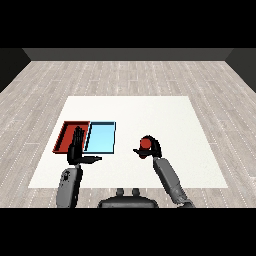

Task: Pick the red can and put it in the red box

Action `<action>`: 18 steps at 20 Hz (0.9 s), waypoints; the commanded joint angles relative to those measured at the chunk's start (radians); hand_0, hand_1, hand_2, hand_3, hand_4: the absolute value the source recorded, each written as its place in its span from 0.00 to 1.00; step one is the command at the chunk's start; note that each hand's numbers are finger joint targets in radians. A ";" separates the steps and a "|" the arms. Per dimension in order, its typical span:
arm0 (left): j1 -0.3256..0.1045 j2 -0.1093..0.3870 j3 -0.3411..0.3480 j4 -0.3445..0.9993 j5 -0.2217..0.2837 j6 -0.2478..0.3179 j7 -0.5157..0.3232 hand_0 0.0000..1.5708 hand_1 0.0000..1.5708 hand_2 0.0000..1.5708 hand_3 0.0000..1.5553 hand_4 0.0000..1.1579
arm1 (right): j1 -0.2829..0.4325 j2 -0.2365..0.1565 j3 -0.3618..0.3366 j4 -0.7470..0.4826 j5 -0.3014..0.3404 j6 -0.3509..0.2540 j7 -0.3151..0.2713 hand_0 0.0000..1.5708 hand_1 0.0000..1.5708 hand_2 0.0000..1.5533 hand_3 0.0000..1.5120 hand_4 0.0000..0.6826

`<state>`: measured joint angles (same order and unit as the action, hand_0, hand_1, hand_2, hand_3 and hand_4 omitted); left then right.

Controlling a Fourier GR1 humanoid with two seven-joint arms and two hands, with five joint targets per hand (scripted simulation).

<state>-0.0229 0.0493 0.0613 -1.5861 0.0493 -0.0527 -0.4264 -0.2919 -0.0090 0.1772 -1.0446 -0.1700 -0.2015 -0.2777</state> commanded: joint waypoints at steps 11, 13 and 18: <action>0.008 0.003 -0.025 0.013 -0.059 0.022 -0.036 0.00 0.00 0.00 0.00 0.00 | 0.054 -0.009 -0.037 -0.125 0.056 0.029 -0.029 1.00 1.00 0.95 0.93 0.88; -0.076 -0.012 -0.021 0.068 -0.038 0.025 -0.011 0.00 0.00 0.00 0.00 0.00 | 0.092 -0.030 -0.016 -0.283 0.073 0.005 0.066 1.00 1.00 0.95 0.93 0.90; -0.004 -0.013 -0.056 0.017 -0.049 0.001 -0.023 0.00 0.00 0.00 0.00 0.00 | 0.092 -0.033 -0.032 -0.379 0.102 -0.017 0.095 1.00 1.00 0.95 0.93 0.87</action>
<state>-0.0412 0.0379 0.0242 -1.5705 0.0094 -0.0387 -0.4384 -0.2188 -0.0383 0.1541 -1.3483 -0.0858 -0.2103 -0.1890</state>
